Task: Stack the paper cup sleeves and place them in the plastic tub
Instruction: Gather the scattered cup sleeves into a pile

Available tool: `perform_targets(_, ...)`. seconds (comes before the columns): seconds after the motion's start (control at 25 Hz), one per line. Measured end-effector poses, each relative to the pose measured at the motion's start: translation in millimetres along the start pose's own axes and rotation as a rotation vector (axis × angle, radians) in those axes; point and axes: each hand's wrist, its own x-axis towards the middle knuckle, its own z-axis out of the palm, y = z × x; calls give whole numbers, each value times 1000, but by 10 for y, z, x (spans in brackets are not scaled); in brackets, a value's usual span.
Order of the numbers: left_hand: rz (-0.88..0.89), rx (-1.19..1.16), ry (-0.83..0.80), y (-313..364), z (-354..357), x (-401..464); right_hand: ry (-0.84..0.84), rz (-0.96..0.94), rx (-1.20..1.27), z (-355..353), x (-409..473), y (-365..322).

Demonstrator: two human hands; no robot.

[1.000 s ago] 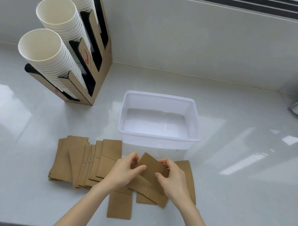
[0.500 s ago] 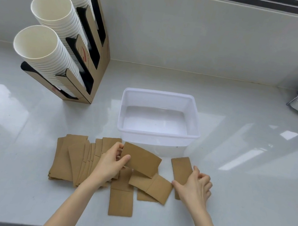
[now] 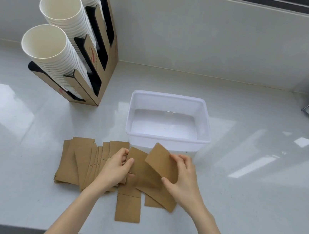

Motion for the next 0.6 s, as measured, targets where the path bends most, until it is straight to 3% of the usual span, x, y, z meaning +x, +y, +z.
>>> perform_targets(0.12,-28,-82,-23,42,7,-47,-87,-101,-27,102,29,-74)
perform_targets(0.44,-67,-150,-8,71,40,-153,-87,-255,-108,236,47,-218)
perform_targets(0.6,-41,-132,61,24,13,-172,-90,-203,-58,245,15,-207)
